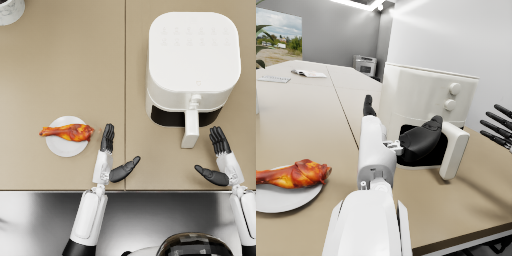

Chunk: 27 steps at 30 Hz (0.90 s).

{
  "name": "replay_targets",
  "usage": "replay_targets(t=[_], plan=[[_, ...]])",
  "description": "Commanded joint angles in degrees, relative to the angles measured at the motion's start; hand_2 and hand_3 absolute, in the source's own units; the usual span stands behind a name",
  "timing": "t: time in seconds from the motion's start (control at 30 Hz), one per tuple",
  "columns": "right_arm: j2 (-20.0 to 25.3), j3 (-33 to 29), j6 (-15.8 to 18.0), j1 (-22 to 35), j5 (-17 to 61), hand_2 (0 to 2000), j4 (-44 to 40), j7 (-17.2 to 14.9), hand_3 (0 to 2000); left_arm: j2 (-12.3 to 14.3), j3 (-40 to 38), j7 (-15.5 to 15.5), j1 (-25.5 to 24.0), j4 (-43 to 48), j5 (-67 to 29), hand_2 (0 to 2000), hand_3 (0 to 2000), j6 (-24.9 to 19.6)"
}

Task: Pick up the drumstick and place it into the air fryer

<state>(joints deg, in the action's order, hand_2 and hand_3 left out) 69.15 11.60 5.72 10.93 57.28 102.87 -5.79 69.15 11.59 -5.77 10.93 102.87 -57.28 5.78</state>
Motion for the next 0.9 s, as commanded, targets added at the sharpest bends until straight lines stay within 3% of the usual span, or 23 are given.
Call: replay_targets(t=[0.03, 0.77, 0.9], plan=[[0.0, 0.0, 0.0, 0.0, 0.0, 0, 0.0, 0.0, 0, 0.0, 0.0, 0.0, 0.0, 0.0, 0.0, 0, 0, 0.0], [0.1, 1.7, 0.0, 0.1, 0.0, 0, -0.9, 0.0, 0, 0.1, 1.7, 0.0, 0.1, -0.9, 0.0, 0, 0, 0.0], [1.5, 0.5, -4.2, 1.4, 0.0, 0, 0.0, 4.3, 0, 0.7, -2.8, 4.2, -0.1, 1.6, 0.0, 0, 0, -4.3]])
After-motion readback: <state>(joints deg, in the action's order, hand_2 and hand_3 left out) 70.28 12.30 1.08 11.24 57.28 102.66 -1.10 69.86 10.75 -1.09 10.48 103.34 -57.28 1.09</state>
